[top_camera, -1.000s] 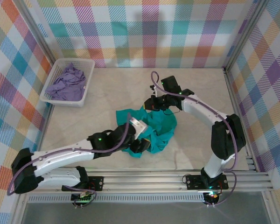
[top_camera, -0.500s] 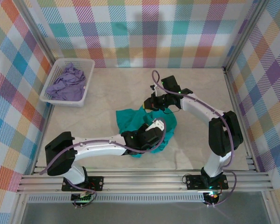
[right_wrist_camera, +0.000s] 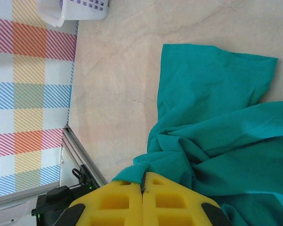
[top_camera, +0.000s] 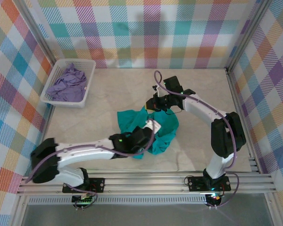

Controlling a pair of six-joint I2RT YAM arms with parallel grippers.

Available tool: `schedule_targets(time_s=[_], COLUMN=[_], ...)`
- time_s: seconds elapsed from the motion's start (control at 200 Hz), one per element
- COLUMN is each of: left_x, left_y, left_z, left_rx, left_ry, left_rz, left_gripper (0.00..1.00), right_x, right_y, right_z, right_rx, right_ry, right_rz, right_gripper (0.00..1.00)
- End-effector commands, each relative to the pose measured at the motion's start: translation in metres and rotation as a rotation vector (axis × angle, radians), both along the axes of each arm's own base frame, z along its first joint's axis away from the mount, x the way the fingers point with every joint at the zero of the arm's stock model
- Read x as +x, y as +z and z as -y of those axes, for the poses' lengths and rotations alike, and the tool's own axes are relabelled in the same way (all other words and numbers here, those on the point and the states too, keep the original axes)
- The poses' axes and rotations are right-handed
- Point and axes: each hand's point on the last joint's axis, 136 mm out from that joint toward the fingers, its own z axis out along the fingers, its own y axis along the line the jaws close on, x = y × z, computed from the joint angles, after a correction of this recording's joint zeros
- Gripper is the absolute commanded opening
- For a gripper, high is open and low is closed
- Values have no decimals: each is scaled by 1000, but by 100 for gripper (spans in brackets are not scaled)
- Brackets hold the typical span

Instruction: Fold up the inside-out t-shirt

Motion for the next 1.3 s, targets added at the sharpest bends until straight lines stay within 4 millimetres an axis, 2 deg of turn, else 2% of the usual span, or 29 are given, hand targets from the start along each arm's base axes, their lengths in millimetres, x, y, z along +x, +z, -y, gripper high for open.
schedule_targets(time_s=[0.0, 0.135, 0.19, 0.31, 0.39, 0.415, 0.515, 0.6, 0.675, 0.74, 0.81, 0.875, 0.985, 1.015, 1.075, 1.125, 1.19, 1.24, 1.295], left_x=[-13, -12, -8, 10, 22, 23, 28, 34, 40, 42, 45, 45, 44, 44, 45, 47, 50, 53, 56], left_y=[29, 49, 57, 76, 84, 77, 76, 76, 76, 79, 81, 83, 85, 85, 87, 90, 101, 114, 133], left_z=[-9, -37, -49, -79, -98, -107, -124, -139, -152, -160, -165, -167, -167, -168, -172, -177, -184, -190, -199], left_rx=[-215, -339, -388, -492, -525, -505, -504, -509, -512, -516, -521, -523, -523, -522, -515, -514, -530, -550, -580], left_ry=[-97, -75, -43, 91, 191, 231, 294, 340, 390, 408, 422, 429, 426, 429, 446, 466, 485, 501, 517], left_rz=[-42, -68, -75, -107, -147, -179, -213, -215, -219, -220, -221, -223, -228, -227, -217, -211, -198, -178, -145], left_gripper=[0, 0, 0, 0, 0, 0, 0, 0, 0, 0, 0, 0, 0, 0, 0, 0, 0, 0, 0], right_x=[12, 14, 16, 14, 13, 11, -4, -18, -16, -4, 15, 27, 39, 43, 52, 63, 79, 85, 85], right_y=[25, 32, 37, 58, 60, 59, 35, -2, -29, -42, -51, -63, -100, -108, -112, -102, -75, -43, 4], right_z=[0, -3, -6, -11, 10, 20, 56, 82, 101, 104, 95, 78, 64, 63, 57, 57, 67, 81, 100], right_rx=[33, 59, 90, 156, 38, -12, -167, -303, -438, -503, -513, -490, -528, -533, -525, -512, -473, -437, -384], right_ry=[-25, -34, -33, 1, -35, -57, -124, -153, -182, -185, -177, -146, -114, -114, -97, -107, -141, -178, -237], right_rz=[67, 82, 86, 139, 237, 272, 350, 317, 283, 273, 267, 233, 171, 161, 174, 205, 251, 298, 374], right_gripper=[0, 1, 5, 27, 38, 41, 55, 62, 62, 62, 62, 62, 60, 58, 41, 20, 2, 0, 0])
